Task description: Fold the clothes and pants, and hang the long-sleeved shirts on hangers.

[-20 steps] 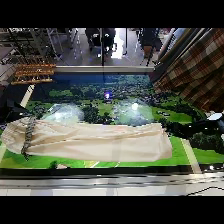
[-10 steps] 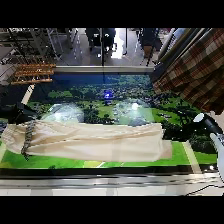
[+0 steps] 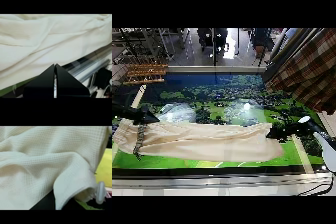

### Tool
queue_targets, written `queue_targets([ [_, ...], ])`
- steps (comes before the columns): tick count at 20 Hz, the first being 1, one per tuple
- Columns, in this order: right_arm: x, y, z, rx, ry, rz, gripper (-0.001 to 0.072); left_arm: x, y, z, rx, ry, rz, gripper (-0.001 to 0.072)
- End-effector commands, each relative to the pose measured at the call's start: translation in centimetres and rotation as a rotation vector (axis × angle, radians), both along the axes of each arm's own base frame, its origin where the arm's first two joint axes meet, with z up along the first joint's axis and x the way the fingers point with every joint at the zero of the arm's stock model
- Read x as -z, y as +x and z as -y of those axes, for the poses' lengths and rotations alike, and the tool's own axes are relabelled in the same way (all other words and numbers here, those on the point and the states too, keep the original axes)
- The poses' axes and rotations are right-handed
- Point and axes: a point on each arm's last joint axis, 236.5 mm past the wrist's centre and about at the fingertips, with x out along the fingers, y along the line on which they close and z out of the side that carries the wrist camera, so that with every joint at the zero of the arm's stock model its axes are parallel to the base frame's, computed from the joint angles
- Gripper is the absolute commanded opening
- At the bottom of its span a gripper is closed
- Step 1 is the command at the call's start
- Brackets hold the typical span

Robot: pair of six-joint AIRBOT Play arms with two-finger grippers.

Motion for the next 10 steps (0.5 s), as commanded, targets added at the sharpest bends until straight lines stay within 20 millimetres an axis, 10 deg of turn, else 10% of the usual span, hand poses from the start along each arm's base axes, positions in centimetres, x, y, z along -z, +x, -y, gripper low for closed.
queue_targets([
  [1, -0.8, 0.6, 3.4, 0.079, -0.143, 0.017, 0.0028, 1.6, -2.2, 6.9, 0.191, -0.014, -0.033, 0.0020],
  [7, -10.9, -2.1, 18.3, 0.514, -0.599, 0.104, 0.0025, 9.4, -9.2, 16.5, 0.495, 0.152, -0.110, 0.0021],
  [10, -13.6, -3.7, 17.1, 0.468, -0.592, 0.118, 0.0025, 11.8, -9.6, 19.2, 0.521, 0.211, -0.051, 0.0021],
])
